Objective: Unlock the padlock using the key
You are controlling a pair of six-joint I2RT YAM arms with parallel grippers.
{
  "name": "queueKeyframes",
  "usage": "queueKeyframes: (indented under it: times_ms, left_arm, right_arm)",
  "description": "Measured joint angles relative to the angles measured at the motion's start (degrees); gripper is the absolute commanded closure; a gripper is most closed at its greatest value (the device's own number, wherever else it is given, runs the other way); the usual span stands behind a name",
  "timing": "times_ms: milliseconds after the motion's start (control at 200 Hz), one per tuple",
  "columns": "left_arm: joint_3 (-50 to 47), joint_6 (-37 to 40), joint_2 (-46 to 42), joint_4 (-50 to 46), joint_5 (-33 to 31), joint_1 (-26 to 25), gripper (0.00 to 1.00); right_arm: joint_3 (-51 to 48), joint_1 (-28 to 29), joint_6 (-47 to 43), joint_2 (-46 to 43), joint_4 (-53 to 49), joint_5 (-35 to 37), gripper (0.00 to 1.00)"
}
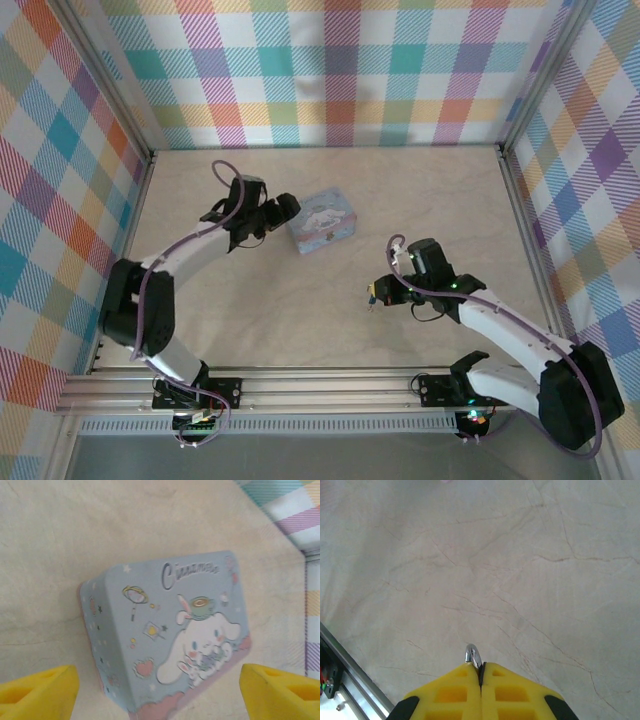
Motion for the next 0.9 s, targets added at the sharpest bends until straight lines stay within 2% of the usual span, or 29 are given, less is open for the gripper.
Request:
queueKeyframes:
  times_ms: [340,515,790,900]
  left_arm:
    - [-14.5,-6.0,-18.5,0.5,-3.1,0.0,0.12]
    - [-16.4,-7.3,-25.5,-2.9,-5.7,0.0,0.12]
    - [-16.5,-7.3,-29.1,-5.5,-7.8,0.0,0.12]
    - [-16.8,-7.4,-29.2,-6.4,-8.4,0.0,0.11]
  right_arm:
    - [0.0,2.5,-0.2,8.9,1.6,0.0,0.93]
    - [0.0,3.3,-0.1,13.3,4.8,0.0,0.92]
    - [0.3,3.8,0.5,18.6,10.3,0.0,0.88]
    - [0.3,3.8,0.7,19.9,11.7,0.0,0.83]
